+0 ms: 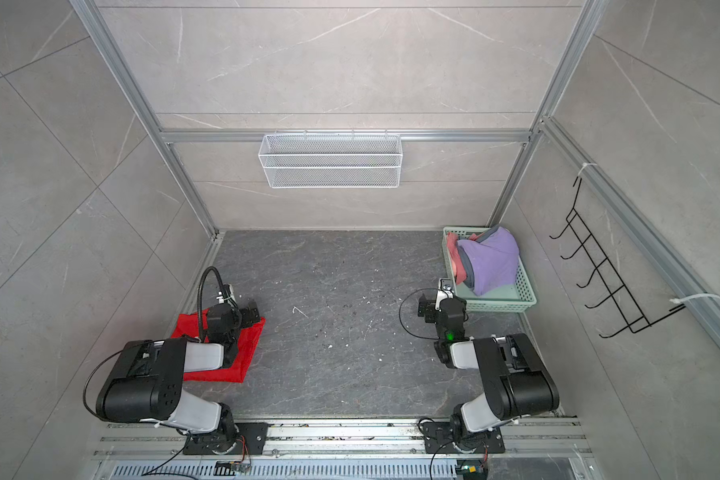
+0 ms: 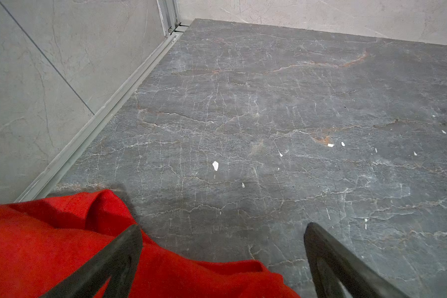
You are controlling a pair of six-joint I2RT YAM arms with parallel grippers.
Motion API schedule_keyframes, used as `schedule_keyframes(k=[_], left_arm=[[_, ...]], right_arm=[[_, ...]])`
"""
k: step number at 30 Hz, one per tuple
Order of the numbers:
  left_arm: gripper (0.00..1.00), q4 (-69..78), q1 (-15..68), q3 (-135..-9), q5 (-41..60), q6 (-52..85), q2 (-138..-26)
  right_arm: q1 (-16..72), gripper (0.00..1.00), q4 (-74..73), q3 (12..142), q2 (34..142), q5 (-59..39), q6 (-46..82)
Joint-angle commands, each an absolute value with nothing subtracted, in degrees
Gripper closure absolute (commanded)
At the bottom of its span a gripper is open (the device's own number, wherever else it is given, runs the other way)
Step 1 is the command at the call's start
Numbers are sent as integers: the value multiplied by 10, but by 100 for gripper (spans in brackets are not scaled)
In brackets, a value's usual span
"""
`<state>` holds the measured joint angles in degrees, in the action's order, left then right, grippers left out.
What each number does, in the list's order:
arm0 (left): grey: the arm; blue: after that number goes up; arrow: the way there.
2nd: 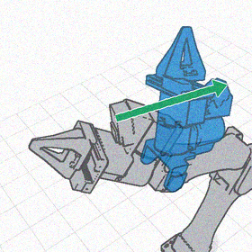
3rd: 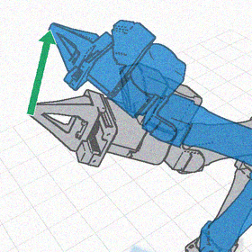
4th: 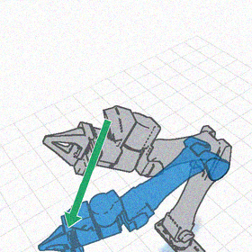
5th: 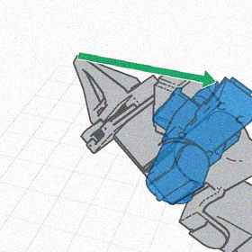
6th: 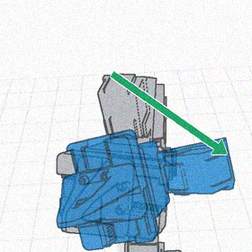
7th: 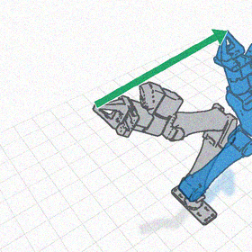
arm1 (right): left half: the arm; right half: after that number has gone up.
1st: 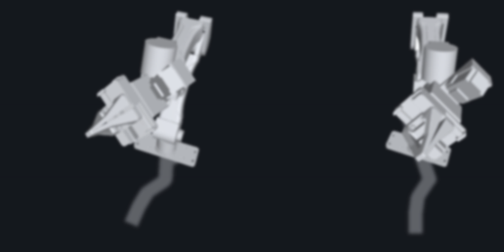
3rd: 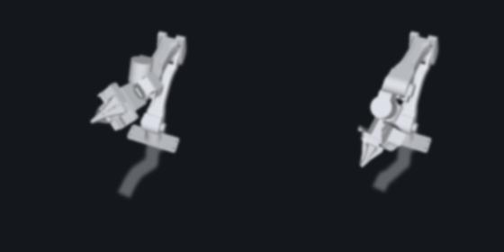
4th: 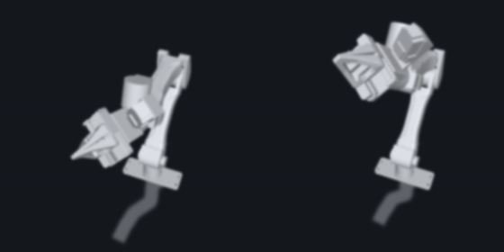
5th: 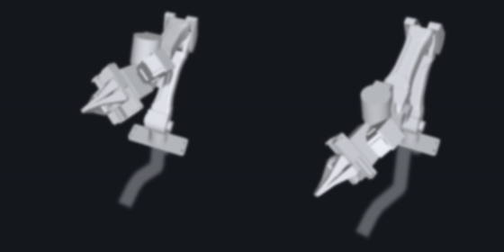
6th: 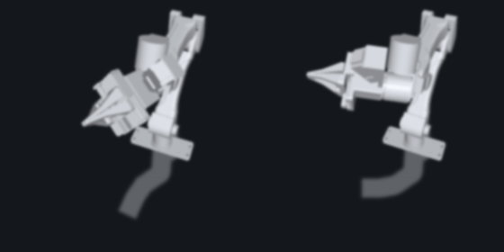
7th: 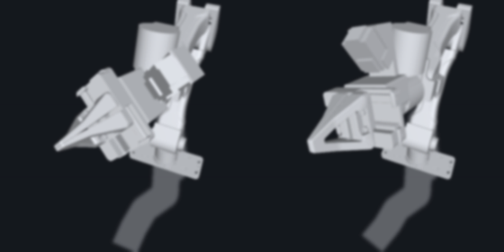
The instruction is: Fold and stack the t-shirts
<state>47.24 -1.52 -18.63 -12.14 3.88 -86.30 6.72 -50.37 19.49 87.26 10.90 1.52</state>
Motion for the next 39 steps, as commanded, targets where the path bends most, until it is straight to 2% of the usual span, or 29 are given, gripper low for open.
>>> schedule_keyframes(k=[1, 37, 39], left_arm=[[0, 499, -15, -200, -134, 27, -860], [0, 503, -16, -196, -133, 27, -859], [0, 482, -16, -208, -130, 23, -848]], right_arm=[[66, 0, -513, 199, 867, 114, 15], [66, 0, -517, 198, 866, 116, 16], [66, 0, -486, 207, 842, 124, 19]])
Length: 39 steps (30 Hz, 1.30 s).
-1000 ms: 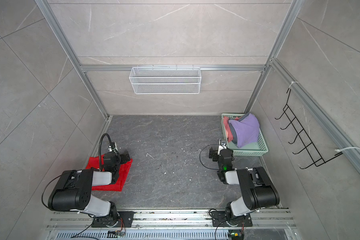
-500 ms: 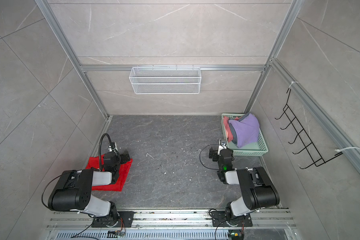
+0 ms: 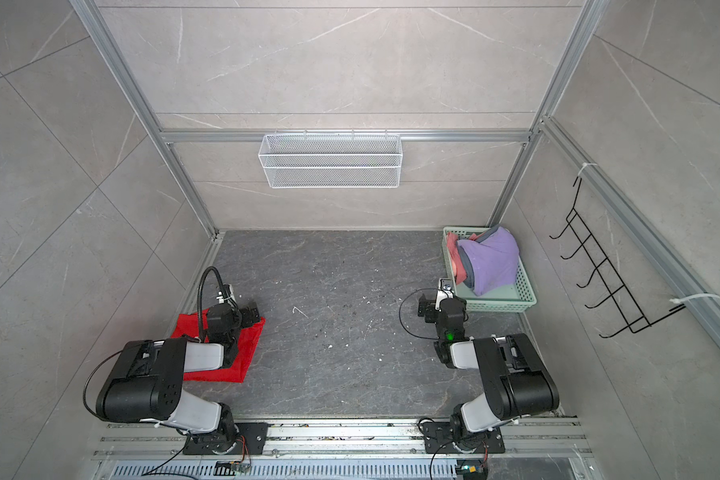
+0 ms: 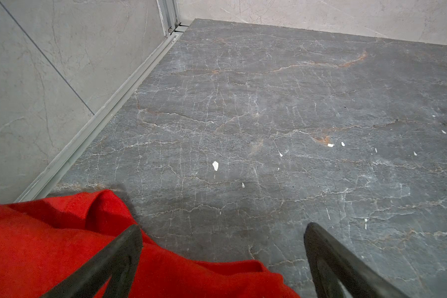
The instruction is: Fold and stack the t-shirts
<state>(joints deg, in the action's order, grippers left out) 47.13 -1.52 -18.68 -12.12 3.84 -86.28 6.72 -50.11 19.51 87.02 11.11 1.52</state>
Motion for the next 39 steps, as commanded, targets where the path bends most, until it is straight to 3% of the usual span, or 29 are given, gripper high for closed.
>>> schedule_keyframes(k=[1, 6, 10, 15, 20, 23, 26, 31, 33, 37, 39], left_arm=[[0, 433, -16, -227, -124, 23, -830], [0, 253, -4, -290, -75, 13, -714], [0, 109, 17, -358, -63, 95, -615], [0, -1, 83, -427, -74, 201, -570], [0, -67, 225, -523, -108, 353, -622], [0, -64, 310, -570, -130, 419, -674], [0, -62, 370, -614, -134, 485, -732], [0, -42, 448, -674, -167, 511, -798], [0, 31, 449, -667, -122, 514, -818], [0, 237, 448, -634, -16, 477, -853], [0, 227, 448, -644, 0, 483, -866]], right_arm=[[66, 0, -442, 218, 820, 123, 18], [66, 0, -237, 282, 673, 77, 26], [71, 0, -31, 378, 597, 14, 101], [74, 0, 121, 481, 603, -52, 180], [81, 0, 205, 565, 625, -184, 302], [111, 0, 197, 557, 603, -188, 376], [160, 0, 212, 546, 568, -126, 429], [201, 0, 209, 539, 539, -87, 461], [201, 0, 200, 549, 541, -94, 460], [201, 0, 339, 648, 606, -72, 428], [200, 0, 329, 652, 630, -77, 411]])
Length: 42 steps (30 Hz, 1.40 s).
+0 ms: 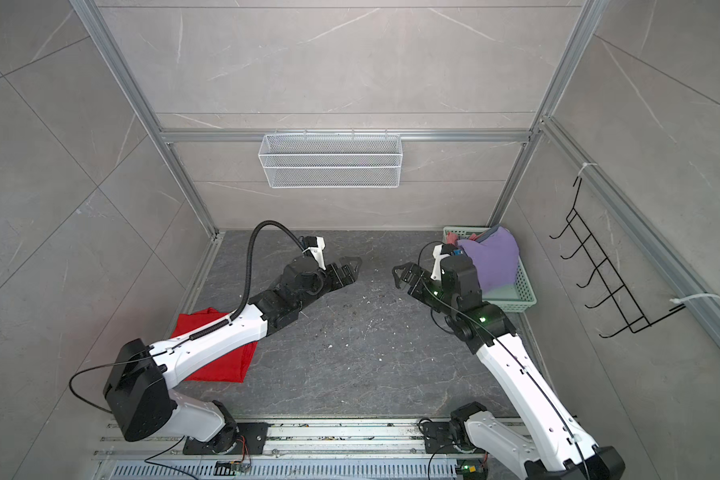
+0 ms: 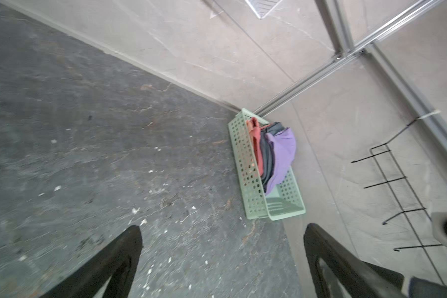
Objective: Fold and stack the t-shirts
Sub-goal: 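Reach the right gripper to the purple t-shirt while the left arm advances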
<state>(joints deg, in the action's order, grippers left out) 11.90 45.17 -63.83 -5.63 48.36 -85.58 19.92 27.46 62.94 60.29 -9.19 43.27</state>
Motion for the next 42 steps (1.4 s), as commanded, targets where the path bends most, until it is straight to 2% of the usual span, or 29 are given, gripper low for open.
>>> schedule_keyframes(k=[1, 4, 7, 10, 13, 16, 18, 21, 24, 28, 34, 38, 42], left_arm=[[0, 201, 447, -651, -8, 496, -870], [0, 215, 447, -645, -8, 494, -869], [0, 119, 448, -685, -43, 509, -875], [0, 33, 452, -737, -52, 508, -892], [0, 46, 457, -739, -37, 522, -898], [0, 11, 456, -736, -49, 538, -882], [0, 48, 455, -721, -42, 518, -873], [0, -40, 449, -783, -63, 485, -894], [0, -93, 449, -867, -38, 423, -946], [0, -165, 450, -1026, 44, 339, -1064], [0, -195, 452, -1221, 145, 312, -1228], [0, -182, 454, -1277, 178, 328, -1285], [0, -167, 457, -1279, 183, 345, -1301]], right_arm=[[196, 0, 327, 653, 640, -56, 417], [170, 1, 269, 643, 654, -10, 398], [136, 0, 214, 655, 683, 54, 350], [94, 1, 215, 720, 757, 87, 295], [52, 2, 221, 784, 835, 101, 252], [5, 3, 199, 820, 897, 90, 231], [-26, 3, 198, 850, 940, 81, 225], [-69, 6, 192, 889, 997, 50, 220], [-106, 8, 175, 914, 1037, 6, 219], [-140, 11, 193, 954, 1085, -30, 210], [-160, 16, 194, 974, 1121, -95, 191], [-160, 19, 197, 973, 1134, -113, 175], [-160, 23, 199, 969, 1146, -120, 166]])
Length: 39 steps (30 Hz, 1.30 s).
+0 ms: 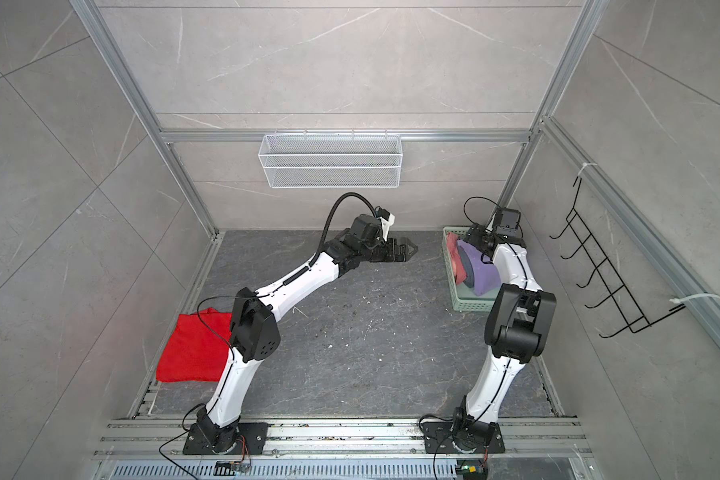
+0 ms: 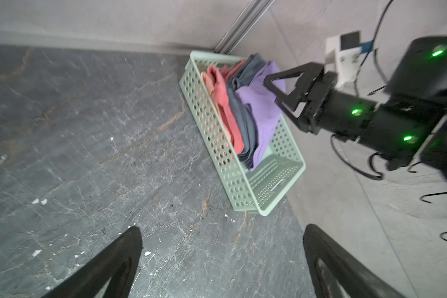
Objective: Fold and stack the t-shirts
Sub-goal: 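Reach the right gripper to the purple t-shirt while the left arm advances, then grasp the purple t-shirt with the right gripper and lift it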
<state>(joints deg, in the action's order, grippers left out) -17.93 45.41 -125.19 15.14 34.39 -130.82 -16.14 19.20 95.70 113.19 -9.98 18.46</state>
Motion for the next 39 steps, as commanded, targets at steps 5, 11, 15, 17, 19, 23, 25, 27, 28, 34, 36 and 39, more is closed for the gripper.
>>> schedule_keyframes(k=[5, 11, 15, 17, 19, 23, 25, 27, 28, 34, 36, 39], left_arm=[[0, -151, 459, -1241, 176, 357, -1285], [0, -138, 458, -1201, 156, 362, -1259], [0, -136, 458, -1191, 150, 366, -1251], [0, -136, 458, -1189, 150, 366, -1249], [0, -136, 459, -1187, 151, 368, -1248], [0, -134, 457, -1188, 153, 367, -1250], [0, -132, 457, -1188, 152, 368, -1251], [0, -130, 457, -1188, 155, 369, -1251], [0, -130, 457, -1188, 155, 369, -1250], [0, -130, 457, -1180, 156, 366, -1243], [0, -130, 457, -1177, 157, 365, -1240], [0, -129, 457, -1172, 158, 365, -1235]], right_arm=[[-160, 31, 203, 975, 1169, -124, 160], [-160, 41, 217, 986, 1196, -122, 166], [-160, 45, 224, 986, 1211, -115, 169], [-161, 53, 227, 987, 1214, -108, 173], [-159, 62, 223, 983, 1209, -108, 179], [-159, 74, 219, 992, 1200, -108, 187], [-160, 82, 226, 1005, 1200, -112, 188], [-160, 88, 234, 1016, 1202, -115, 188], [-160, 92, 234, 1019, 1202, -115, 189], [-160, 99, 230, 1013, 1179, -115, 190], [-160, 100, 233, 1013, 1169, -114, 189], [-160, 100, 237, 1010, 1147, -102, 190]])
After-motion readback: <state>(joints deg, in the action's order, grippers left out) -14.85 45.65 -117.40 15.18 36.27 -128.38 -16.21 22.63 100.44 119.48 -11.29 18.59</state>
